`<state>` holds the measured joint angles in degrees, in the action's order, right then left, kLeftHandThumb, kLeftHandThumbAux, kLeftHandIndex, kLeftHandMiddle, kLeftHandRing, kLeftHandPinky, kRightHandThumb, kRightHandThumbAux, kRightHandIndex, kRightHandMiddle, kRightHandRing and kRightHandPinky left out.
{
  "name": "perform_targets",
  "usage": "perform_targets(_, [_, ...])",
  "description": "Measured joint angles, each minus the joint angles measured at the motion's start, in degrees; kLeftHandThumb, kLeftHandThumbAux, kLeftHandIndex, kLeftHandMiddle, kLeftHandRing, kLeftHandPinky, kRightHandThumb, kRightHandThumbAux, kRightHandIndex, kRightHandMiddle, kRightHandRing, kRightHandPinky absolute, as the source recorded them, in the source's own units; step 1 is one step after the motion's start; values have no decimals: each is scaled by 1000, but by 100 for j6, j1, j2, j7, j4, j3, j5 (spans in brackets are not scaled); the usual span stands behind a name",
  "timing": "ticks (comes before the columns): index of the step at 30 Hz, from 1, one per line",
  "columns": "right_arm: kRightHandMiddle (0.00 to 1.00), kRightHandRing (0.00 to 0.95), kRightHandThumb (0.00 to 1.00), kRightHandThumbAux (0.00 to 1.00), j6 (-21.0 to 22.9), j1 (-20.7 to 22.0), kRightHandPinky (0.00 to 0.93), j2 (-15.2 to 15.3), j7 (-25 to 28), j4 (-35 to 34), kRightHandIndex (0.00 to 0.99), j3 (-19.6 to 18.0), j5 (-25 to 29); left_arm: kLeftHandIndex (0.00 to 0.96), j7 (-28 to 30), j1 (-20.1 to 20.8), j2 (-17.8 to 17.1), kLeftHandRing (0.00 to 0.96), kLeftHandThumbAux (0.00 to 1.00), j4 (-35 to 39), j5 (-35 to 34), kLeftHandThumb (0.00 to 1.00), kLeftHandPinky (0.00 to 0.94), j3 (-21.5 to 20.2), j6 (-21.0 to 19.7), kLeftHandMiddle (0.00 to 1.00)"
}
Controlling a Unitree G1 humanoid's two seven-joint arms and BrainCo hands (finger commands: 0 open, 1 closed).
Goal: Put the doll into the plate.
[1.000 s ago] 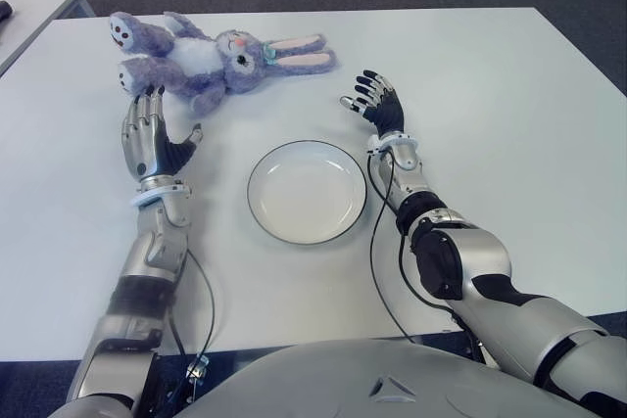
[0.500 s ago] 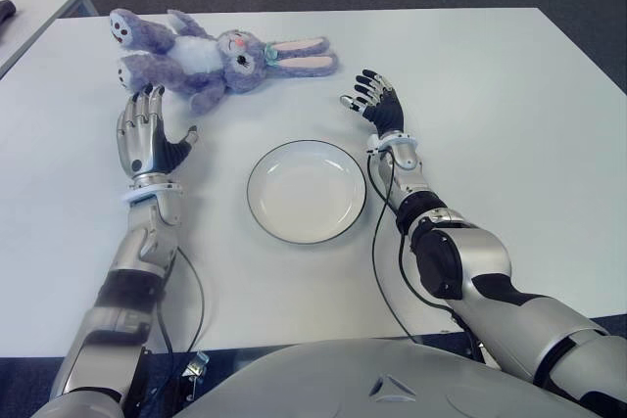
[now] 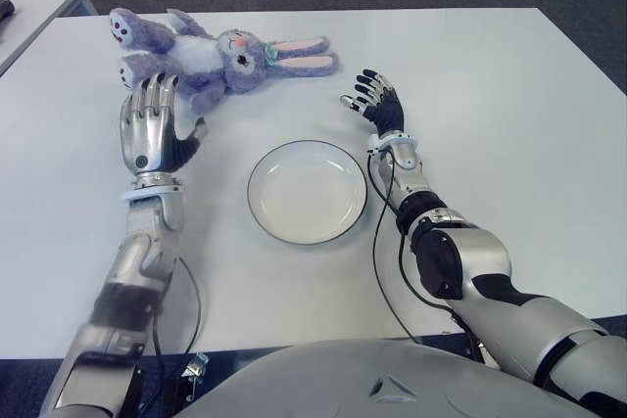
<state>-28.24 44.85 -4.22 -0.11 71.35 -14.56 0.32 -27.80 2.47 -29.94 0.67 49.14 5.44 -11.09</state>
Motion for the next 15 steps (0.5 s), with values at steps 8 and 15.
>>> perform_targets(8, [203,179,106,926,0,2,181,0,0,0,167,1,1,0,368,-171,-28,0,443,860,384,363,0,-1,-233,13])
perform_targets(15, [216,190,108,927,0,2,193,0,1,0,172,1,-1,0,594,-407,-23,0,422,1336,675,349,0,5,-365,6])
